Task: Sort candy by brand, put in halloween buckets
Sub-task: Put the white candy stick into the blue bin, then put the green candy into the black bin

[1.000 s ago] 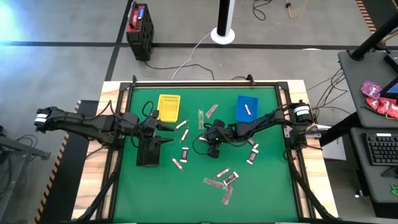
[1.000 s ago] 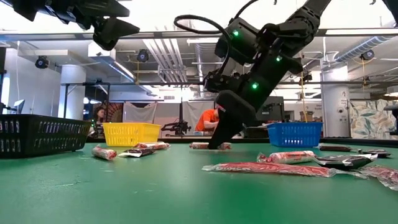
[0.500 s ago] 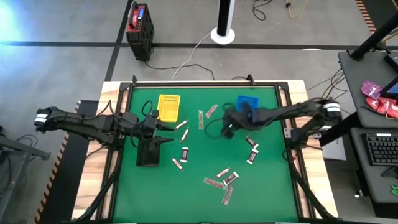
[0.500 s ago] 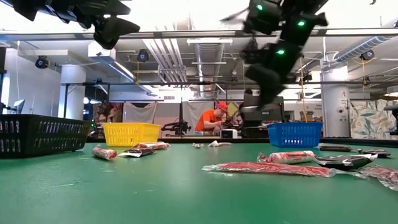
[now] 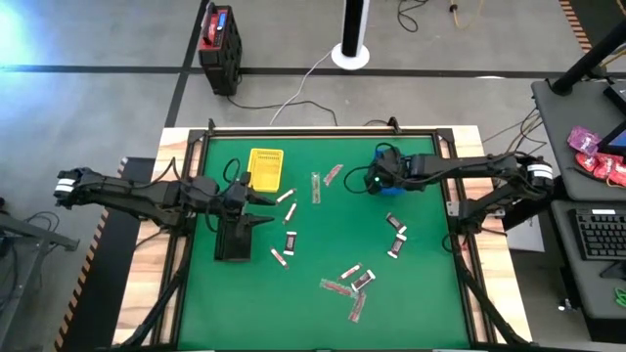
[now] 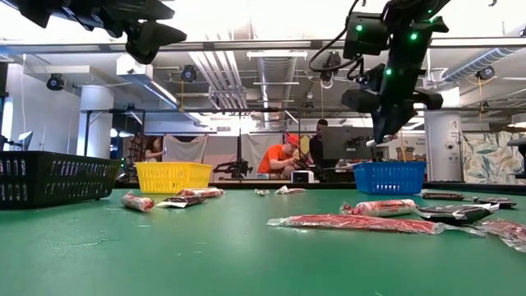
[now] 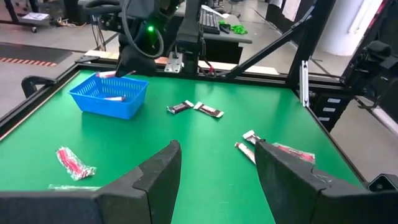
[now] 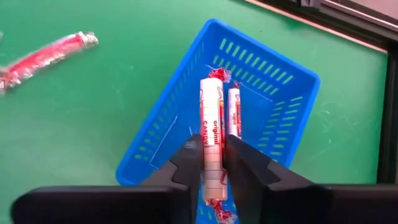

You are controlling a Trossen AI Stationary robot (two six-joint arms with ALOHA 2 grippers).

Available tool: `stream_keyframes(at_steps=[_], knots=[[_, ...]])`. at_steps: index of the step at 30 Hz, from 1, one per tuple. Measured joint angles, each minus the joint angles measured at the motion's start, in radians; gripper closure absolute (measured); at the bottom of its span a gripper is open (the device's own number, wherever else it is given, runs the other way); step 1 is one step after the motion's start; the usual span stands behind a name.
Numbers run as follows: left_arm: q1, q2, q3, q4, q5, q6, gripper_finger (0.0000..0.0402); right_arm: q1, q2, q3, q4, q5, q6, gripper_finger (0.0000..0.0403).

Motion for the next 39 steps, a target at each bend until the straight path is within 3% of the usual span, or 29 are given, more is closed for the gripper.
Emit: stream_keyframes(at_steps=[9, 16, 23, 30, 39], knots=[[0.000, 0.072, 0.000, -0.002, 0.001, -0.027, 0.0212, -0.001, 0.021, 0.000, 0.003, 0.008, -0.001, 0.0278], [0.000, 0.167, 0.046, -0.090, -0.040, -0.251, 0.0212, 0.078, -0.010, 0.003, 0.011, -0.001, -0.008, 0.0257], [0.011, 0.374, 0.193, -0.156, -0.179, -0.344, 0.0212, 0.194, -0.065, 0.003, 0.014, 0.000, 0.010, 0.0250], [0.070, 0.621, 0.396, -0.163, -0.183, -0.316, 0.0212, 0.259, -0.129, 0.003, 0.026, 0.008, -0.004, 0.0252], [0.142, 0.875, 0.442, -0.101, -0.241, -0.484, 0.0212, 0.310, -0.219, 0.003, 0.030, 0.010, -0.066, 0.0245]])
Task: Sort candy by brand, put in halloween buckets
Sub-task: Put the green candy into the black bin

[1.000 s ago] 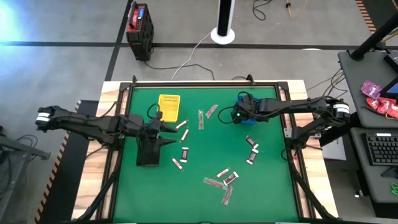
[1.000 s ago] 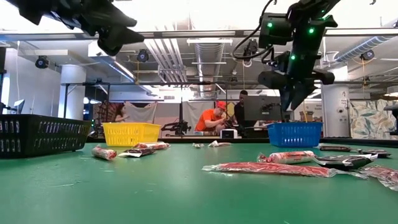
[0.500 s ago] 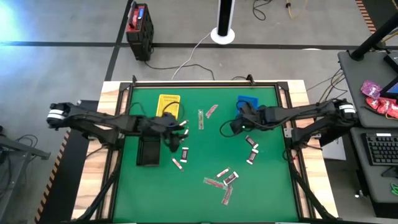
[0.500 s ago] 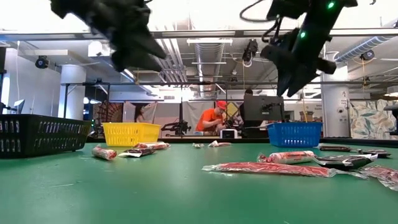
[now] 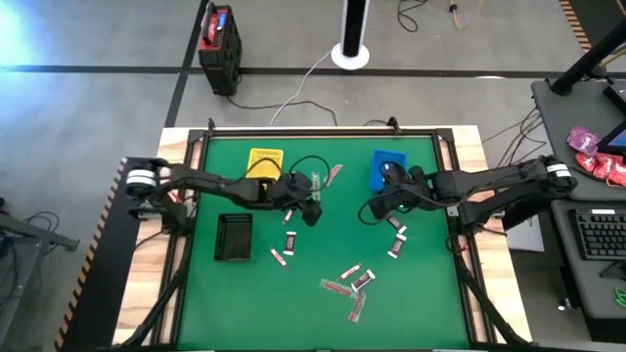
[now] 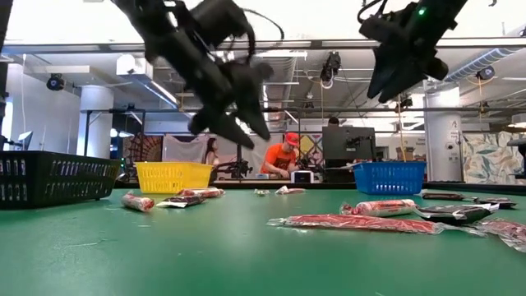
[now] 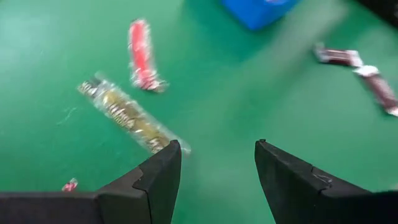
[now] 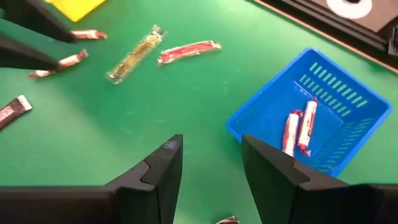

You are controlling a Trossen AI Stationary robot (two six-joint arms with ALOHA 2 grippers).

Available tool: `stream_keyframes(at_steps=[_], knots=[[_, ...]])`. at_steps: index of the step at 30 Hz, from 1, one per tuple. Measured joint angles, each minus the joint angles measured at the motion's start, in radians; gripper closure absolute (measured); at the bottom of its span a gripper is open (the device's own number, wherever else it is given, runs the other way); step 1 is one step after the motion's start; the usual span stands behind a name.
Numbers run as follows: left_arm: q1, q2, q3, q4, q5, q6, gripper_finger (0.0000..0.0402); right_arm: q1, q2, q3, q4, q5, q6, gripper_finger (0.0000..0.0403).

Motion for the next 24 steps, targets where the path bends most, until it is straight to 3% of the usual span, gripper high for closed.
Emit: stream_keyframes(at_steps=[10, 18, 24], knots=[[0.078, 0.138, 0.063, -0.046, -0.015, -0.043, 0.0212, 0.000, -0.034, 0.000, 0.005, 0.000, -0.058, 0.0242], [0.090, 0.254, 0.205, -0.221, -0.064, 0.001, 0.0212, 0.000, -0.024, 0.001, 0.007, -0.002, -0.069, 0.0240], [0.093, 0.342, 0.276, -0.248, -0.059, 0.025, 0.0212, 0.000, -0.017, 0.001, 0.007, -0.003, -0.067, 0.0239]])
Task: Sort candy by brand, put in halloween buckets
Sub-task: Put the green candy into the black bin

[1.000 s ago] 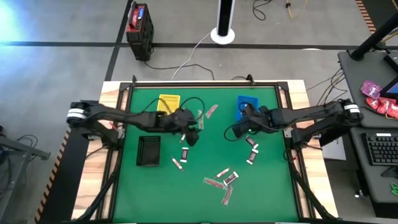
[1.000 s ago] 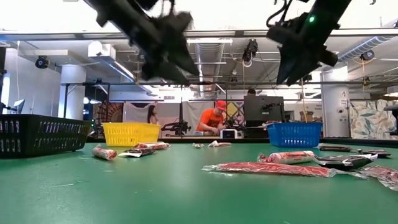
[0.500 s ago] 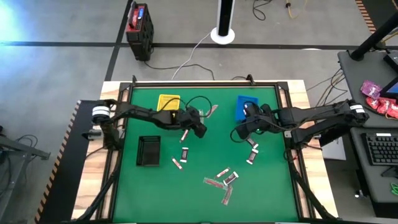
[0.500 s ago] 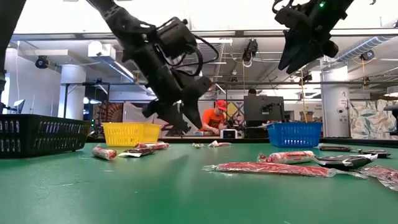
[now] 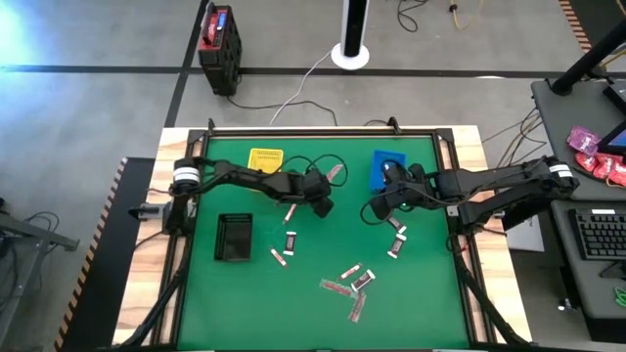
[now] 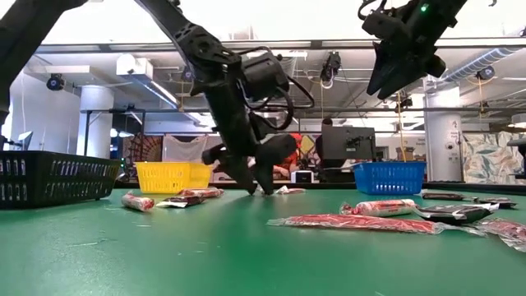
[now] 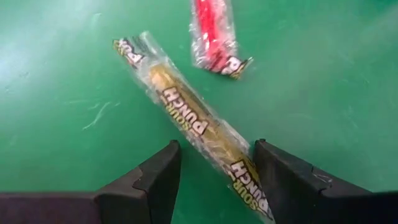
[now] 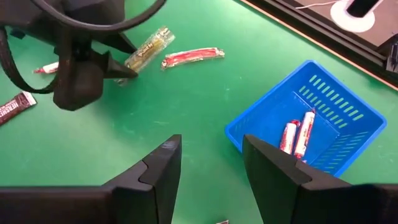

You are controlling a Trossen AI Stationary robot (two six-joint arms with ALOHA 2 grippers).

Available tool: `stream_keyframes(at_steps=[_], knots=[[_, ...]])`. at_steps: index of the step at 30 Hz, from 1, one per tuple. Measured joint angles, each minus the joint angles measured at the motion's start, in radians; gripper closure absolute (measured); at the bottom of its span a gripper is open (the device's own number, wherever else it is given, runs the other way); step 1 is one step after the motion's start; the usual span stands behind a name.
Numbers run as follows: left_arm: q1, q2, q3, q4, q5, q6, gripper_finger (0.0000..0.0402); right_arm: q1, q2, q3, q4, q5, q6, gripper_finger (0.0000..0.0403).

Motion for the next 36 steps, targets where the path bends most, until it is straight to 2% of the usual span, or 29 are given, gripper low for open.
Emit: stream_keyframes(at_steps=[4, 7, 10, 15, 21, 24, 31, 36], knots=[[0.000, 0.032, 0.035, -0.022, 0.003, 0.006, 0.0218, 0.000, 0.000, 0.000, 0.000, 0.000, 0.001, 0.0237], [0.000, 0.041, 0.043, -0.028, 0.005, 0.015, 0.0241, 0.000, 0.001, 0.000, 0.000, 0.000, 0.001, 0.0236], [0.000, 0.038, 0.042, -0.026, 0.012, 0.030, 0.0283, 0.000, 0.006, 0.000, 0.000, 0.000, 0.001, 0.0236], [0.000, 0.028, 0.043, -0.043, 0.013, 0.055, 0.0381, 0.000, 0.019, 0.000, 0.000, 0.000, 0.002, 0.0236], [-0.014, -0.011, 0.034, -0.066, 0.047, 0.083, 0.0396, 0.000, 0.021, -0.011, 0.000, 0.000, 0.018, 0.0236], [-0.045, -0.084, 0.033, -0.115, 0.052, 0.112, 0.0398, 0.000, 0.020, -0.012, -0.001, 0.000, 0.022, 0.0236], [-0.178, -0.384, 0.020, -0.390, 0.040, 0.188, 0.0400, 0.000, 0.020, -0.017, 0.008, 0.001, 0.022, 0.0236], [-0.317, -0.569, 0.017, -0.635, 0.117, 0.196, 0.0401, 0.000, 0.020, -0.031, 0.035, 0.003, 0.021, 0.0236]])
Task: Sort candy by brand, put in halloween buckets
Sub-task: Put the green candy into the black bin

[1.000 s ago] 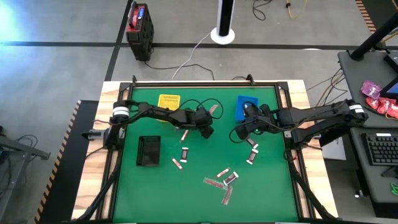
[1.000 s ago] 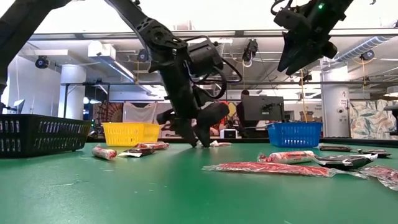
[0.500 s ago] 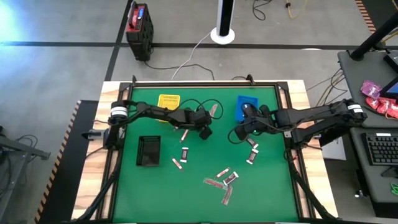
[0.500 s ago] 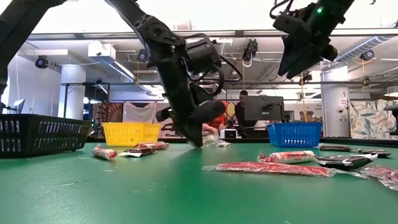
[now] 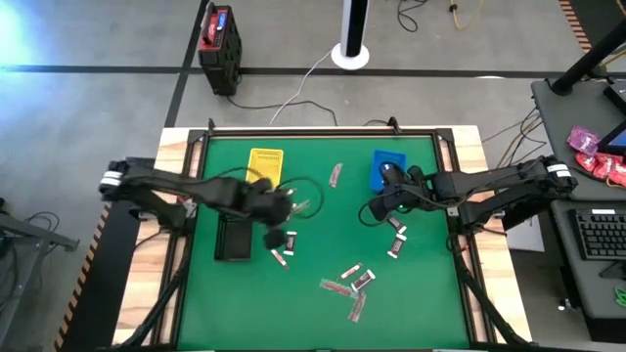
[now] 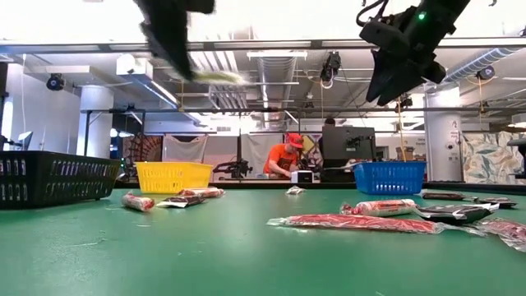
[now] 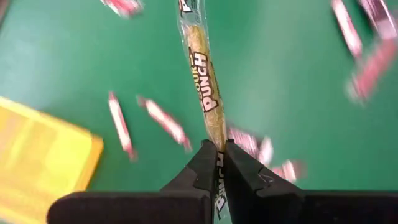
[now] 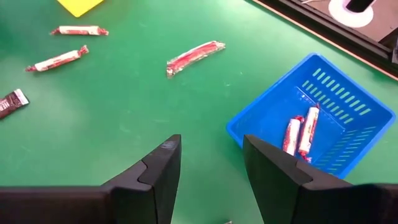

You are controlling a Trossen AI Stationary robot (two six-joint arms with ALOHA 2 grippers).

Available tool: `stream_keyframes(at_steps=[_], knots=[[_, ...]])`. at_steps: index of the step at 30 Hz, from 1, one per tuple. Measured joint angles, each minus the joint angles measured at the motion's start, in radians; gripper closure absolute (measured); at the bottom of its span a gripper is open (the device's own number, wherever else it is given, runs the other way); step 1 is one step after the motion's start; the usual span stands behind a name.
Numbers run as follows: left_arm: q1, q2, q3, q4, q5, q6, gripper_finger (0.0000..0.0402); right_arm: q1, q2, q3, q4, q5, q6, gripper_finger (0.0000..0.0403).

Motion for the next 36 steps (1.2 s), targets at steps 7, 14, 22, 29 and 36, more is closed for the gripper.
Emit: stream_keyframes(at_steps=[7, 14, 22, 29, 36], knots=[[-0.255, -0.116, -0.001, -0.300, 0.028, -0.125, 0.0401, 0.000, 0.000, -0.059, 0.102, -0.002, -0.001, 0.0236], [-0.387, -0.148, -0.017, -0.432, 0.002, -0.365, 0.0401, 0.000, 0.000, -0.092, 0.142, -0.004, 0.024, 0.0236], [-0.391, -0.191, -0.239, -0.436, -0.017, -0.459, 0.0401, 0.000, 0.000, -0.092, 0.166, -0.004, 0.020, 0.0236], [-0.332, -0.186, -0.353, -0.401, 0.016, -0.646, 0.0400, 0.000, 0.000, -0.092, 0.174, -0.004, 0.019, 0.0236], [-0.318, -0.176, -0.359, -0.393, 0.036, -0.769, 0.0367, 0.000, 0.000, -0.092, 0.174, -0.004, 0.018, 0.0236]])
